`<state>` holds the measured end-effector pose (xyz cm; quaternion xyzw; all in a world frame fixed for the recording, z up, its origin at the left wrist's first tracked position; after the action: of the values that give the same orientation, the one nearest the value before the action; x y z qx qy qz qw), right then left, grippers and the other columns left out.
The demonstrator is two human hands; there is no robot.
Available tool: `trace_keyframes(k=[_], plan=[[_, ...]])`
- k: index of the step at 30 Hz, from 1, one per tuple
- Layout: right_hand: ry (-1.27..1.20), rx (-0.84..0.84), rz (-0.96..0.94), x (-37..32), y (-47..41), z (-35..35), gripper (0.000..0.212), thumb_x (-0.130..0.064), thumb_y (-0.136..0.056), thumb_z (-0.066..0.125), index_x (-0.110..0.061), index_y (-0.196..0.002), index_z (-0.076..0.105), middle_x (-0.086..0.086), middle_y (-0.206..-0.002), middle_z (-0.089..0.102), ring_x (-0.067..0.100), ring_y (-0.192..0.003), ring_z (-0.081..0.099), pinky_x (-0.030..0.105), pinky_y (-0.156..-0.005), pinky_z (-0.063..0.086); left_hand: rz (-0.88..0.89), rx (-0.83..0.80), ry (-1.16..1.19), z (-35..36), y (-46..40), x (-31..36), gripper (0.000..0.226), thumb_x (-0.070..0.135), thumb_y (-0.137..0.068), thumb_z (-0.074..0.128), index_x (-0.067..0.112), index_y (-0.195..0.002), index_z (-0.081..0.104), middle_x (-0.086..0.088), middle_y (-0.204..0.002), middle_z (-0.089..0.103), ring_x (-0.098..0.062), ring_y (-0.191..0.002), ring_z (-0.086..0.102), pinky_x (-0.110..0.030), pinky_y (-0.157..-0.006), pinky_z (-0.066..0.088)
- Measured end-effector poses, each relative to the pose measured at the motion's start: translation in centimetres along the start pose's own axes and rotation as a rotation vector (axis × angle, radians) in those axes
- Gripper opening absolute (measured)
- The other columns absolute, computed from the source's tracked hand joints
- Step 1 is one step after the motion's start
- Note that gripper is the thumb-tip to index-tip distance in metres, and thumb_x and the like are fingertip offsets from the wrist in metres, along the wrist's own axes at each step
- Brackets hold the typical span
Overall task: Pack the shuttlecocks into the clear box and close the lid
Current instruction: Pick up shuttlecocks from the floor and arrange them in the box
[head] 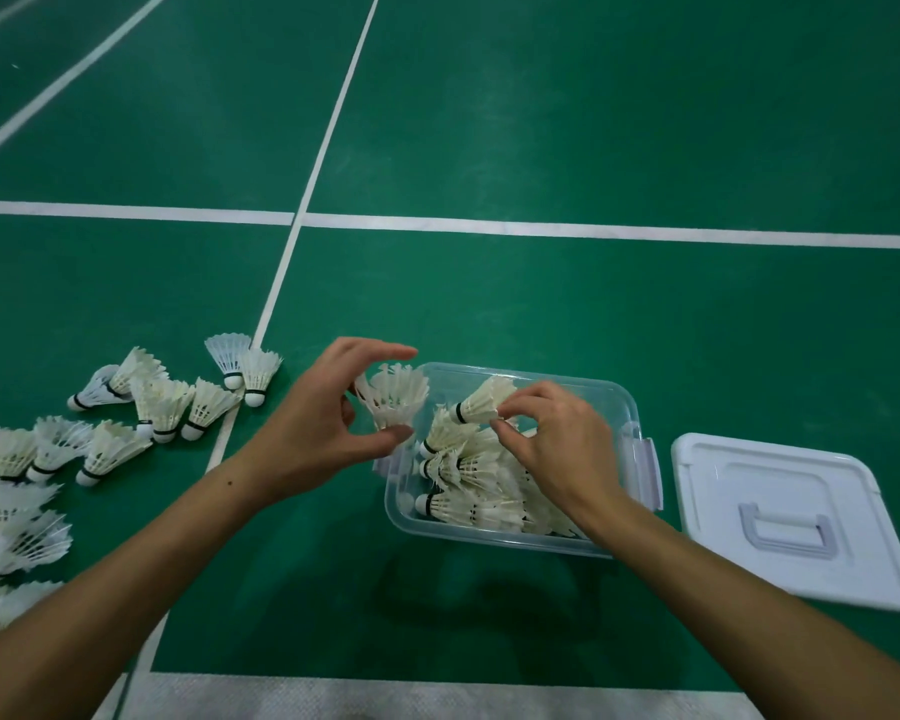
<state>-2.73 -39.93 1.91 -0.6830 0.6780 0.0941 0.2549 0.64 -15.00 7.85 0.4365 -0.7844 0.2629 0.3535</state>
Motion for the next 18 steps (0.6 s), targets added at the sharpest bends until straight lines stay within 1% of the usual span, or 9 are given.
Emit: trace_keyframes(k=[2, 3, 7, 9, 12, 15, 18], plan=[[0.074, -0.016, -0.007, -0.7, -0.1, 0.5, 0.018, -0.047, -0.092, 0.077, -0.031, -0.098, 0.083, -0.014, -0.102, 0.076, 0.011, -0.085, 0.071, 0.027, -0.063, 0.05, 0.008, 0.003, -0.005, 0.2, 0.2, 0.2, 0.067, 0.016, -0.082, 0.088, 0.036, -0.139, 0.059, 0.01, -0.134, 0.056, 0.003, -0.079, 0.054, -0.018, -0.059, 0.045], [0.098, -0.041, -0.009, -0.9, -0.2, 0.9, 0.019, -0.047, -0.093, 0.076, -0.031, -0.099, 0.083, -0.013, -0.103, 0.077, 0.012, -0.085, 0.071, 0.027, -0.064, 0.05, 0.014, 0.005, -0.008, 0.2, 0.3, 0.3, 0.066, 0.016, -0.083, 0.088, 0.035, -0.139, 0.059, 0.009, -0.134, 0.056, 0.003, -0.08, 0.054, -0.018, -0.06, 0.044], [0.123, -0.203, 0.009, -1.4, -0.8, 2.9, 0.022, -0.046, -0.098, 0.071, -0.031, -0.11, 0.082, -0.008, -0.105, 0.081, 0.02, -0.094, 0.074, 0.037, -0.076, 0.06, 0.022, 0.005, -0.021, 0.2, 0.6, 0.4, 0.065, 0.016, -0.083, 0.087, 0.032, -0.14, 0.06, 0.008, -0.134, 0.056, 0.007, -0.08, 0.053, -0.015, -0.059, 0.043], [0.107, -0.253, 0.001, -1.6, -1.1, 3.5, 0.021, -0.042, -0.099, 0.07, -0.029, -0.112, 0.082, -0.006, -0.103, 0.082, 0.021, -0.094, 0.075, 0.038, -0.078, 0.061, 0.024, 0.002, -0.036, 0.2, 0.8, 0.3, 0.065, 0.015, -0.083, 0.088, 0.03, -0.14, 0.06, 0.007, -0.134, 0.056, 0.011, -0.081, 0.053, -0.012, -0.059, 0.041], [0.064, -0.301, 0.017, -1.4, -1.7, 4.3, 0.021, -0.036, -0.1, 0.071, -0.025, -0.115, 0.081, -0.005, -0.105, 0.082, 0.02, -0.097, 0.076, 0.038, -0.082, 0.061, 0.032, -0.005, -0.075, 0.3, 1.1, 0.2, 0.067, 0.015, -0.082, 0.089, 0.025, -0.142, 0.059, 0.005, -0.132, 0.056, 0.021, -0.085, 0.05, -0.002, -0.066, 0.038], [-0.018, -0.361, 0.039, -1.1, -2.2, 4.9, 0.023, -0.033, -0.1, 0.072, -0.021, -0.117, 0.081, -0.003, -0.111, 0.081, 0.019, -0.1, 0.076, 0.043, -0.091, 0.061, 0.033, -0.005, -0.117, 0.7, 1.3, -0.1, 0.075, 0.014, -0.079, 0.091, 0.02, -0.145, 0.056, 0.004, -0.123, 0.062, 0.024, -0.086, 0.049, 0.001, -0.071, 0.036], [-0.076, -0.435, 0.034, -1.2, -2.1, 4.9, 0.029, -0.034, -0.099, 0.072, -0.02, -0.124, 0.076, -0.005, -0.117, 0.079, 0.013, -0.104, 0.074, 0.042, -0.097, 0.059, 0.006, 0.004, -0.135, 1.3, 1.2, -0.4, 0.083, 0.011, -0.077, 0.092, 0.021, -0.149, 0.052, 0.006, -0.111, 0.066, 0.024, -0.078, 0.05, 0.0, -0.069, 0.037]])
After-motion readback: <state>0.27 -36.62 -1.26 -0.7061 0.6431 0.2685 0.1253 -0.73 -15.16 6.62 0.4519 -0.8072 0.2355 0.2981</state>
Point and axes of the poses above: each hand's wrist, its own y-axis away from the middle knuckle, its own z-axis out of the palm, x = y × z, the point moved 6 cm from there along -y, towards the middle knuckle
